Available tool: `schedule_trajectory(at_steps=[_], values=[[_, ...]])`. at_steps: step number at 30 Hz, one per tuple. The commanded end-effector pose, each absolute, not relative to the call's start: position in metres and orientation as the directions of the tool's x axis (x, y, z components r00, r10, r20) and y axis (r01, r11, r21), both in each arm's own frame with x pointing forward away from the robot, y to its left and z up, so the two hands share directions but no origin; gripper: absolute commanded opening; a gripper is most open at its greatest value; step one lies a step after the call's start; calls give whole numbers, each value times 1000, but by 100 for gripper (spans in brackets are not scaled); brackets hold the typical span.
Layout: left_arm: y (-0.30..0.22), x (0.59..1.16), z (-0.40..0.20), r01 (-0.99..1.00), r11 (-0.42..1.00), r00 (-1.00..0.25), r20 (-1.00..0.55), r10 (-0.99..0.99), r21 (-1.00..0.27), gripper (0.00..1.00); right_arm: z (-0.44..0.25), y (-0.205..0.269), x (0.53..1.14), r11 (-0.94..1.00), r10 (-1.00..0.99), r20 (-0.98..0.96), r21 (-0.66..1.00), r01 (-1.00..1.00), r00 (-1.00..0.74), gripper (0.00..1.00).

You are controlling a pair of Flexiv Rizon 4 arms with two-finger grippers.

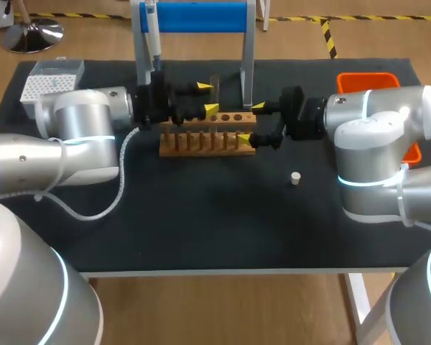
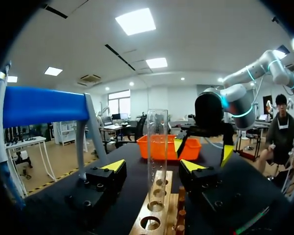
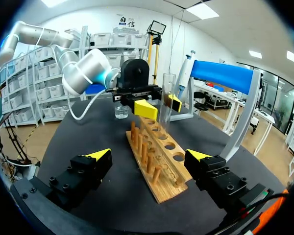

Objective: Invert the test tube, pick up the pipette, mount the tip to pipette, aspirate from beaker and dispense into the tube, eject the tip, return the pipette, and cap with the stopper.

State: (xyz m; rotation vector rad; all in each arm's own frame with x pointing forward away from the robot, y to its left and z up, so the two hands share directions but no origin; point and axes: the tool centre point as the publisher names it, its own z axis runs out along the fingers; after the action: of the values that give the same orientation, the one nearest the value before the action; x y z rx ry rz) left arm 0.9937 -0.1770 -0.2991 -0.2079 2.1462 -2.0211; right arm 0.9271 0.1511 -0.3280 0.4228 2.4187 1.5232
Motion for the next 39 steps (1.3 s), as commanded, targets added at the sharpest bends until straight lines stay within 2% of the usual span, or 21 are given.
schedule_trajectory(at_steps=[1, 10, 21, 39], values=[[-156, 972, -277, 15, 104, -965, -41, -258, -994, 100, -328, 150, 927, 410, 372, -58, 905, 109, -926, 100], [-83, 926, -252, -34, 180, -915, -42, -402, -983, 100, -328, 150, 927, 410, 372, -58, 905, 109, -926, 100], [8, 839, -238, -117, 206, -750, -49, -659, -972, 100, -328, 150, 927, 410, 372, -58, 905, 109, -926, 100], [12, 832, -237, -128, 192, -733, -37, -679, -973, 100, -328, 150, 927, 410, 372, -58, 905, 109, -926, 100]])
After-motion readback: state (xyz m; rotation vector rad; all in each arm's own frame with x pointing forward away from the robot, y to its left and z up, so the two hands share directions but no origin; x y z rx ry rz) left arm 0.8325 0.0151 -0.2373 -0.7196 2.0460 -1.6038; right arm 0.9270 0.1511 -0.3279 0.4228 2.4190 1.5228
